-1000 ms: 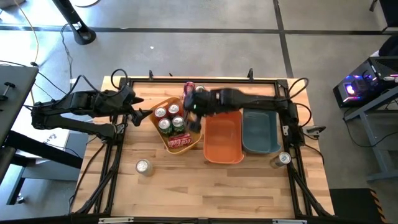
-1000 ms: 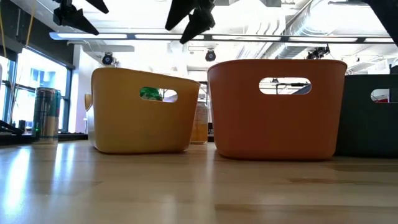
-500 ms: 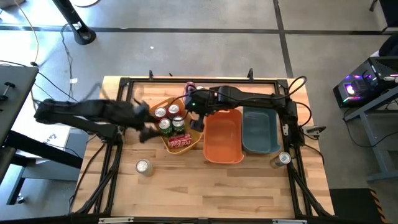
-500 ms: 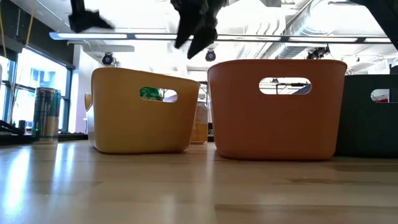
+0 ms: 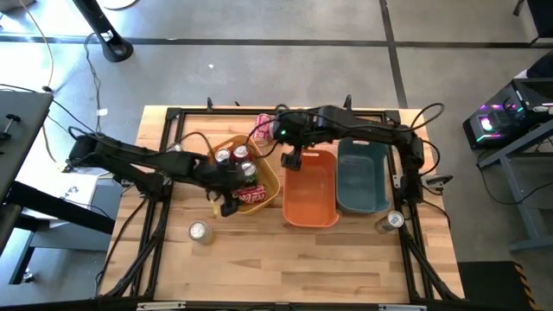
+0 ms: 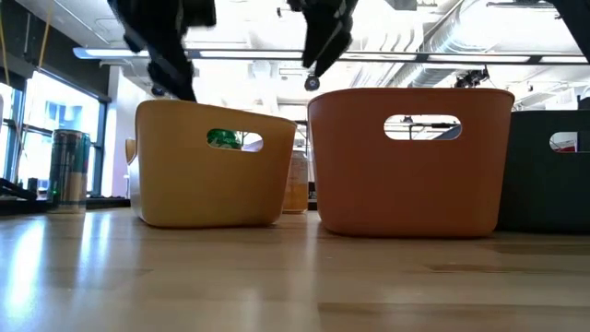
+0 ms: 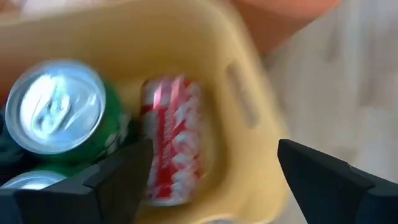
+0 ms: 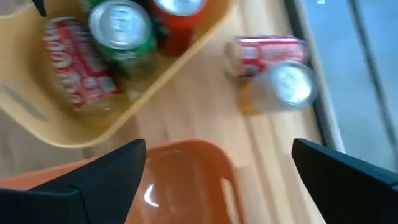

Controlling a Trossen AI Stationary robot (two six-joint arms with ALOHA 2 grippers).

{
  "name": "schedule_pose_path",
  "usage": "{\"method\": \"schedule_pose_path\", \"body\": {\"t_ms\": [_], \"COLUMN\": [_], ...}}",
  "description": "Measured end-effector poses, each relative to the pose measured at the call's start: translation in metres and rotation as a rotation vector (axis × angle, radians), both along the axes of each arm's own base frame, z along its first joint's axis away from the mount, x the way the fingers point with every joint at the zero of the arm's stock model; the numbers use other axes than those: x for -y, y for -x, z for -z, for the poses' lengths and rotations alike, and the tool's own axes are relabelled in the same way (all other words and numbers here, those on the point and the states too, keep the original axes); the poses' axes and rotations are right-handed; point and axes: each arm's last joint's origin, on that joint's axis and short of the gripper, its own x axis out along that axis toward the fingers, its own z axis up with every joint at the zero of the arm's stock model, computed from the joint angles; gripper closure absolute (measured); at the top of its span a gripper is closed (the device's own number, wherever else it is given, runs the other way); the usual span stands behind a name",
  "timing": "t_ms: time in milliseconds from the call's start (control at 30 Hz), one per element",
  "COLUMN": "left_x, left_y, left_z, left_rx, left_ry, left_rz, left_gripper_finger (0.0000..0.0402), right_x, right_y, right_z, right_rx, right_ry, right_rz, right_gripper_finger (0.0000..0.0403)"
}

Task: Sort soda cans
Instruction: Put the right red-white soda can into the yellow bin

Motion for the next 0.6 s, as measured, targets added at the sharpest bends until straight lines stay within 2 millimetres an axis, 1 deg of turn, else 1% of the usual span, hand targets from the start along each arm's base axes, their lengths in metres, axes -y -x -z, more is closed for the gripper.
{"method": "schedule_pose_path", "body": {"t_ms": [67, 200, 333, 433, 600], "left_x": [0.000, 0.001, 0.002, 0.002, 0.002], "left_y": [-0.003, -0.009, -0.017, -0.024, -0.033], "left_z": [0.010, 0.022, 0.037, 0.050, 0.066], "left_rx": [-0.059, -0.113, -0.177, -0.221, -0.275], "left_ry": [-0.034, -0.108, -0.151, -0.174, -0.198], "left_rz": [-0.013, -0.029, 0.006, 0.037, 0.056], "left_gripper_finger": [0.0068, 0.0070, 0.0070, 0.0070, 0.0070], "right_x": [0.004, 0.009, 0.010, 0.009, 0.009], "right_y": [0.010, 0.024, 0.034, 0.038, 0.039], "right_z": [-0.010, -0.027, -0.038, -0.043, -0.043], "right_rx": [0.014, 0.063, 0.094, 0.107, 0.110], "right_ry": [0.026, 0.045, 0.069, 0.080, 0.074], "right_rz": [0.030, 0.084, 0.119, 0.124, 0.137], "right_gripper_finger": [0.0004, 0.0004, 0.0004, 0.0004, 0.0004]}}
